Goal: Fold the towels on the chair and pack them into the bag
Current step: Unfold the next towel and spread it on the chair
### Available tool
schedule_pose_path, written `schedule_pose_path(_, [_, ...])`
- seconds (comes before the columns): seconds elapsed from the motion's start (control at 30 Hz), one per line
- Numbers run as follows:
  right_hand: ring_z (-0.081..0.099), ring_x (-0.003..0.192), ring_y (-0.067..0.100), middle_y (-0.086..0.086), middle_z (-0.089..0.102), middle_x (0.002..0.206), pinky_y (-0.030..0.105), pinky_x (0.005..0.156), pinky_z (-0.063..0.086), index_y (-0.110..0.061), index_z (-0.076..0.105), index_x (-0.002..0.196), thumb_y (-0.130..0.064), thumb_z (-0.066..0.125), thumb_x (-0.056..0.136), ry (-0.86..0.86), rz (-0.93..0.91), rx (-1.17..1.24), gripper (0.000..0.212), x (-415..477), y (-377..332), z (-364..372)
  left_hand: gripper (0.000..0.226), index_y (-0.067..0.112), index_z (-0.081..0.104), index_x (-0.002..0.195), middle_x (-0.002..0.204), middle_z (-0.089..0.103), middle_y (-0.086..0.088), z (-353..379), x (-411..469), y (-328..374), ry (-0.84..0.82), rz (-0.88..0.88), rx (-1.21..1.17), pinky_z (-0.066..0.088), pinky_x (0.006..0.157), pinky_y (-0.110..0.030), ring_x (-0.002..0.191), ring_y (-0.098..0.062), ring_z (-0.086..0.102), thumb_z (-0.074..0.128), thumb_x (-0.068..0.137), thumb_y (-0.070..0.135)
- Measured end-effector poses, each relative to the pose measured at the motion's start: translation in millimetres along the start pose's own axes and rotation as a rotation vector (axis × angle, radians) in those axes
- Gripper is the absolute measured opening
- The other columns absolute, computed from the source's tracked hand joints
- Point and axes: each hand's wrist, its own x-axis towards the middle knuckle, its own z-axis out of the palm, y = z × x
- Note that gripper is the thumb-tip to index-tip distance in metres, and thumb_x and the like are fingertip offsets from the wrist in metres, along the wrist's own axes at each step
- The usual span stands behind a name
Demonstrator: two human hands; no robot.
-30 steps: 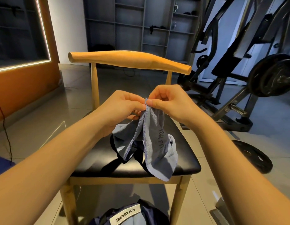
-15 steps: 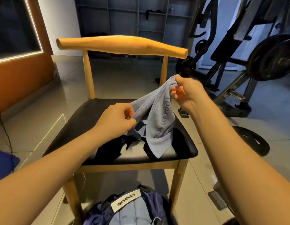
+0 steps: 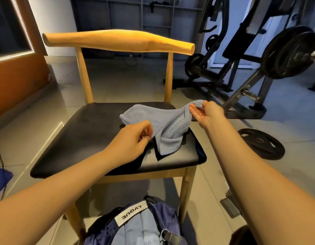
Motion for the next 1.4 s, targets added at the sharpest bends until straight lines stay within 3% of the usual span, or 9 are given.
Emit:
schedule_pose_path(0.2, [0.07,0.071,0.031,0.029,0.068,0.112,0.038,0.047,0.06,0.008,0.052,0.133,-0.005,0.049,0.103,0.045,-0.022,-0.025,0.033,6.5,3.6,-7.6,0.014,0.019,0.071,0.077,0.07,0.069,0.007,12.6,0.6,12.9,0.021,-0.127,-0.139,0.049,0.063,-0.027,0.063,-0.008,0.06,0.067,0.087,0.011])
schedule_pose_path(0.43, [0.071,0.075,0.031,0.029,0.068,0.11,0.038,0.052,0.062,0.009,0.054,0.13,-0.001,0.051,0.102,0.019,-0.048,-0.015,0.03,2.6,2.9,-6.2,0.046,0.018,0.061,0.059,0.058,0.058,0.004,25.6,-2.6,33.0,0.094,-0.126,0.039,0.038,0.055,-0.021,0.058,-0.01,0.054,0.083,0.074,0.056])
schedule_pose_path(0.6, [0.071,0.077,0.031,0.026,0.067,0.099,0.042,0.065,0.063,0.008,0.054,0.129,-0.001,0.05,0.102,0.028,-0.054,-0.02,0.029,-0.9,0.7,-4.9,0.024,0.018,0.064,0.067,0.074,0.057,0.008,31.8,1.4,32.4,0.067,-0.107,0.161,0.037,0.065,-0.029,0.07,-0.011,0.053,0.078,0.081,0.031])
schedule_pose_path(0.8, [0.07,0.079,0.025,0.017,0.065,0.094,0.037,0.079,0.063,0.002,0.054,0.131,-0.005,0.051,0.104,0.021,-0.123,-0.053,0.029,-0.7,-8.8,-2.9,0.012,0.016,0.061,0.069,0.07,0.058,0.006,2.4,12.2,22.1,0.129,-0.192,0.123,0.044,0.062,-0.032,0.068,-0.011,0.055,0.07,0.077,0.018])
schedule_pose_path(0.9, [0.07,0.08,0.021,0.013,0.066,0.093,0.029,0.074,0.061,-0.004,0.058,0.11,-0.009,0.052,0.105,-0.036,-0.186,-0.067,0.009,-8.0,-19.1,5.1,0.012,0.018,0.061,0.067,0.066,0.06,0.007,-27.6,21.8,7.3,0.21,-0.277,0.143,0.038,0.057,-0.029,0.066,-0.011,0.055,0.071,0.074,0.018])
schedule_pose_path(1.0, [0.068,0.08,0.018,0.008,0.068,0.093,0.026,0.068,0.056,-0.013,0.061,0.096,-0.012,0.05,0.105,-0.078,-0.312,-0.195,0.015,-22.4,-33.4,17.2,0.014,0.02,0.063,0.064,0.062,0.062,0.006,-67.1,27.2,-1.6,0.289,-0.324,0.119,0.038,0.056,-0.029,0.065,-0.019,0.058,0.074,0.072,0.017])
schedule_pose_path(1.13, [0.059,0.085,0.023,0.01,0.065,0.093,0.039,0.072,0.051,-0.015,0.064,0.099,-0.023,0.05,0.105,-0.161,-0.633,-0.548,0.017,-51.3,-53.1,32.3,0.015,0.021,0.066,0.068,0.068,0.065,0.005,-136.6,38.2,-4.5,0.415,-0.248,0.176,0.049,0.065,-0.032,0.069,-0.019,0.063,0.078,0.077,0.017])
schedule_pose_path(1.23, [0.047,0.074,0.013,-0.002,0.053,0.084,0.026,0.063,0.039,-0.023,0.052,0.088,-0.029,0.048,0.106,-0.188,-0.799,-0.658,0.019,-88.5,-71.1,60.7,0.01,0.018,0.068,0.079,0.08,0.067,-0.001,-191.2,52.8,4.0,0.548,-0.174,0.206,0.051,0.073,-0.036,0.077,-0.02,0.062,0.078,0.083,0.018])
schedule_pose_path(1.4, [0.055,0.065,0.007,0.0,0.06,0.081,0.022,0.055,0.048,-0.006,0.06,0.101,-0.022,0.056,0.104,-0.414,-1.006,-0.633,0.017,-155.4,-110.2,107.2,0.009,0.014,0.065,0.082,0.083,0.063,-0.003,-245.5,60.4,13.4,0.638,-0.117,0.236,0.046,0.071,-0.036,0.079,-0.023,0.058,0.073,0.085,0.011])
